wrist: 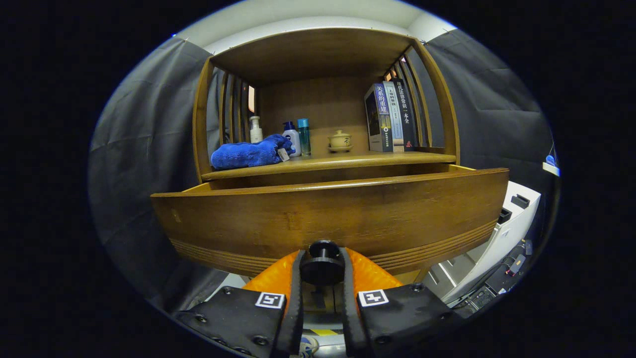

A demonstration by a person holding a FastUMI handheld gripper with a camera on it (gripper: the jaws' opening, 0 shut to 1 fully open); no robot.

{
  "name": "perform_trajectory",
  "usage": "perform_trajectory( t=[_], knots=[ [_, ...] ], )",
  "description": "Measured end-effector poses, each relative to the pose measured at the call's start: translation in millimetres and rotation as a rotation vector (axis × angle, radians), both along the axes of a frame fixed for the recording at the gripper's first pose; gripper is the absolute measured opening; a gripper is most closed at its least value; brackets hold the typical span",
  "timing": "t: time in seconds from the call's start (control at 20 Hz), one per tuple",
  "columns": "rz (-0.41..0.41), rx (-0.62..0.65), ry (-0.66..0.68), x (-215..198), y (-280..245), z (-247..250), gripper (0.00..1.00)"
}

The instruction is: Pull open the drawer, take out the items inside it, and place them on the countertop above the cabinet.

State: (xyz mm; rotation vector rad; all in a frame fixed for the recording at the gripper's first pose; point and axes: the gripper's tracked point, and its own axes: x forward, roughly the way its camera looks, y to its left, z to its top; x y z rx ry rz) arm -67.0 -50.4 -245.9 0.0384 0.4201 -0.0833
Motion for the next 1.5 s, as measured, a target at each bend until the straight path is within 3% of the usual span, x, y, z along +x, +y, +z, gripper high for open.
perform_trajectory(
  t=[0.4, 0.8, 0.95, 1.25, 1.4, 1.5],
  knots=[
    [0.003, -0.015, 0.045, -34.8, 4.4, -1.8, 0.41],
    [-0.006, -0.020, 0.043, -37.9, 5.2, -3.1, 0.43],
    [-0.007, -0.017, 0.039, -36.1, 8.0, -4.2, 0.49],
    [-0.002, -0.036, 0.034, -39.8, 12.6, 2.1, 0.80],
    [0.009, -0.035, -0.022, -38.7, 16.7, 30.5, 0.95],
    [0.018, -0.038, -0.104, -29.2, 17.3, 69.0, 0.96]
  ],
)
